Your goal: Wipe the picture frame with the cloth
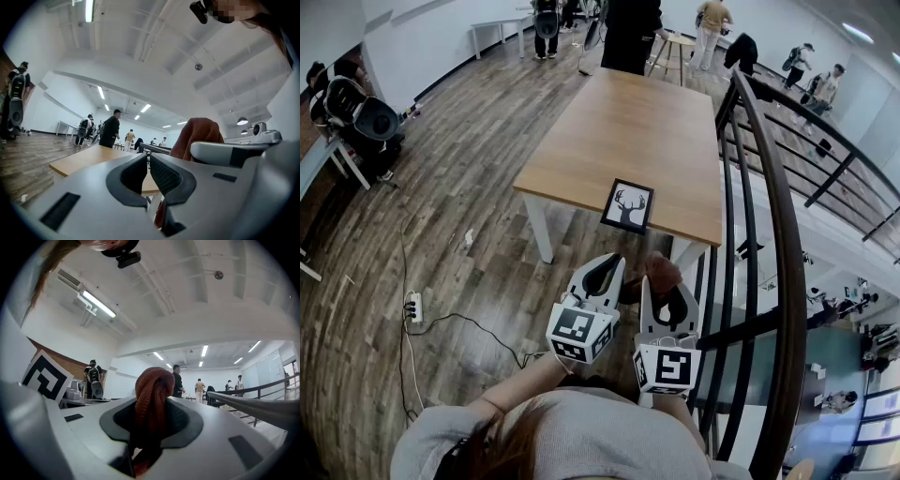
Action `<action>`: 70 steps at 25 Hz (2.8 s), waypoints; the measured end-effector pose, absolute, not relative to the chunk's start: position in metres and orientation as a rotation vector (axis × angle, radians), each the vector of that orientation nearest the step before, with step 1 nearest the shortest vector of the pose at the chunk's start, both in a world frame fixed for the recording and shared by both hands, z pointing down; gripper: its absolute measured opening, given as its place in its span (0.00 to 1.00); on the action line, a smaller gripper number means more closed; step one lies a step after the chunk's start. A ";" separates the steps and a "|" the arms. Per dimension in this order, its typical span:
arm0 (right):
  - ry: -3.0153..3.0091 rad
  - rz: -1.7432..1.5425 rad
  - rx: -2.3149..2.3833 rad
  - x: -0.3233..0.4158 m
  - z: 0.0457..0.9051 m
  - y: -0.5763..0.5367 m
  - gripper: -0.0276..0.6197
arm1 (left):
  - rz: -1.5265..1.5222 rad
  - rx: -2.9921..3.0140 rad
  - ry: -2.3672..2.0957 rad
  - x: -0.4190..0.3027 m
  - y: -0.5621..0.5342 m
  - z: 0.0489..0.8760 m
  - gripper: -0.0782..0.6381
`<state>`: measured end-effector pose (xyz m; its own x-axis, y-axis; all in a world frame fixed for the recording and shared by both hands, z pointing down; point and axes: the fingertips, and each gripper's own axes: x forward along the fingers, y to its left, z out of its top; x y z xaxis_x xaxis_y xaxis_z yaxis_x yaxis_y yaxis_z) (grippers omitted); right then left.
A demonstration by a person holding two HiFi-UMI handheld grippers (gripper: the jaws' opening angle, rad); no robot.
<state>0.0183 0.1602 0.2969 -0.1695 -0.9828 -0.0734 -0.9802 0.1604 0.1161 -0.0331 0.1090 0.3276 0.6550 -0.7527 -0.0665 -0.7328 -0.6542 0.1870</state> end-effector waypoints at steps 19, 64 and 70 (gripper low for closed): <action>-2.383 -0.096 2.004 0.058 0.337 0.082 0.25 | -0.161 2.661 -1.293 -0.015 0.040 0.364 0.12; -2.326 0.200 1.922 0.092 0.427 -0.177 0.25 | 0.168 1.942 -0.580 -0.003 -0.198 0.619 0.32; -2.325 0.219 1.909 0.087 0.431 -0.183 0.25 | 0.016 1.836 -0.346 0.005 -0.195 0.620 0.32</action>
<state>0.0867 -0.1826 0.4315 -0.1940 -0.9628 0.1881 -0.9810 0.1914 -0.0321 0.0051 -0.1953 0.6203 0.9555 -0.2274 0.1878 -0.2434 -0.2485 0.9375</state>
